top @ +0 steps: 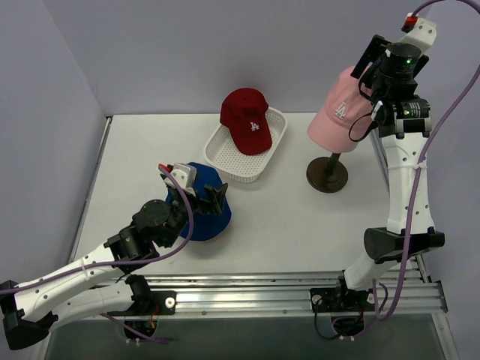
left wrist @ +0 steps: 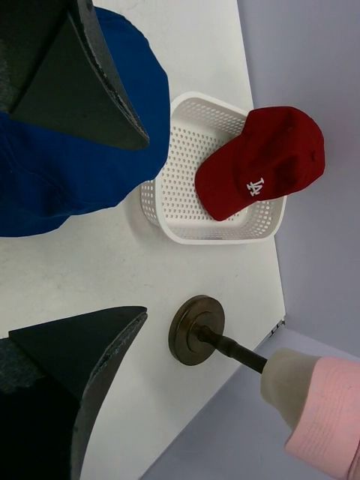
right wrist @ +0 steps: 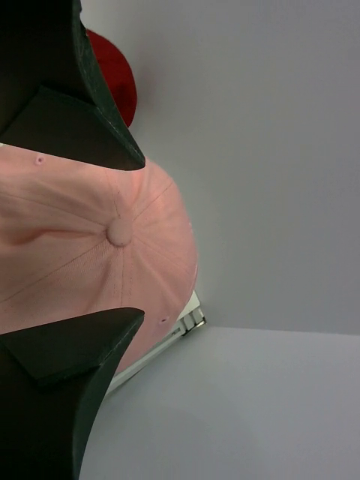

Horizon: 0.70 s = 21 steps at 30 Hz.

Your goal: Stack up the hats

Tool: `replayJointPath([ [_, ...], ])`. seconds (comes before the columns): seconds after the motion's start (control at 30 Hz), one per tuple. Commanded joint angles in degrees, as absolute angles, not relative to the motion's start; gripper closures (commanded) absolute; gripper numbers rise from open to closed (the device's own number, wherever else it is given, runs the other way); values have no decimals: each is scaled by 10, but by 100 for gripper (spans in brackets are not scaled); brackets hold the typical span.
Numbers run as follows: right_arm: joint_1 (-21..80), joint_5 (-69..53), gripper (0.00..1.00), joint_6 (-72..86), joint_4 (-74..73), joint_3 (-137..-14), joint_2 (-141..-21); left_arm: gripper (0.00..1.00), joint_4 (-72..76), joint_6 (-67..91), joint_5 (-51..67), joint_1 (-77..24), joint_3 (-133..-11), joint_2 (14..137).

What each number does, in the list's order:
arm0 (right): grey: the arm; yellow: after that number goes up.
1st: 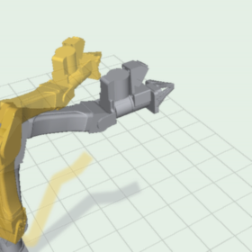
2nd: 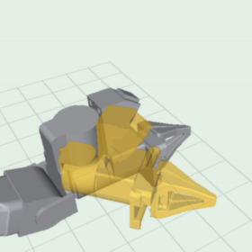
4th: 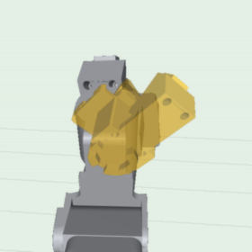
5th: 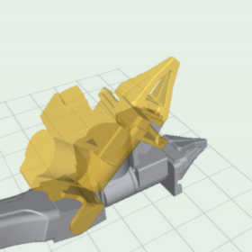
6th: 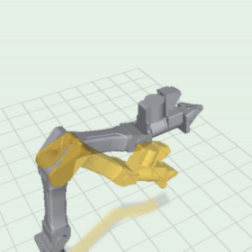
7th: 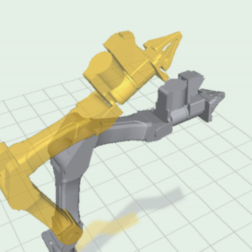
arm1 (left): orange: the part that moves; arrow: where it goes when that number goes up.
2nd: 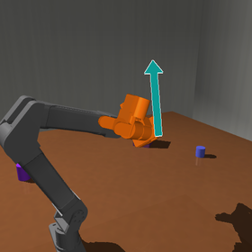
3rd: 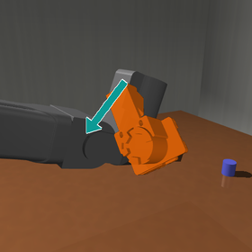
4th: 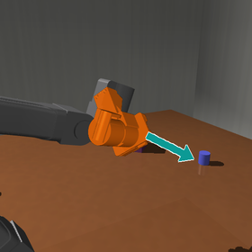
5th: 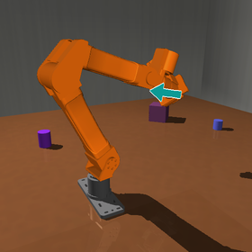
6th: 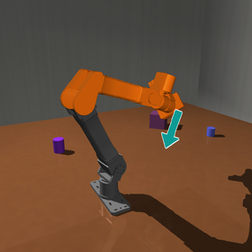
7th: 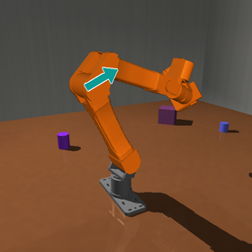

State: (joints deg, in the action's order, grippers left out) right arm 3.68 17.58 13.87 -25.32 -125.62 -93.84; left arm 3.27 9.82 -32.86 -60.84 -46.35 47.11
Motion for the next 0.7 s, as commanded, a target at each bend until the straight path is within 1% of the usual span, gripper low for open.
replayJointPath([
  [0.0,33,210,30,105,-251,-1229,-936,6,64,91,-341,-613,-466,468],
  [0.17,34,188,30,79,-257,-1221,-939,6,62,85,-349,-613,-468,472],
  [0.27,39,203,30,77,-287,-1236,-954,6,60,85,-350,-613,-467,468],
  [0.47,39,212,31,83,-294,-1238,-955,6,62,84,-354,-613,-463,461],
  [0.57,39,193,31,89,-278,-1251,-949,6,63,84,-352,-613,-463,463],
  [0.67,39,161,32,89,-266,-1288,-953,6,62,84,-353,-613,-464,465],
])
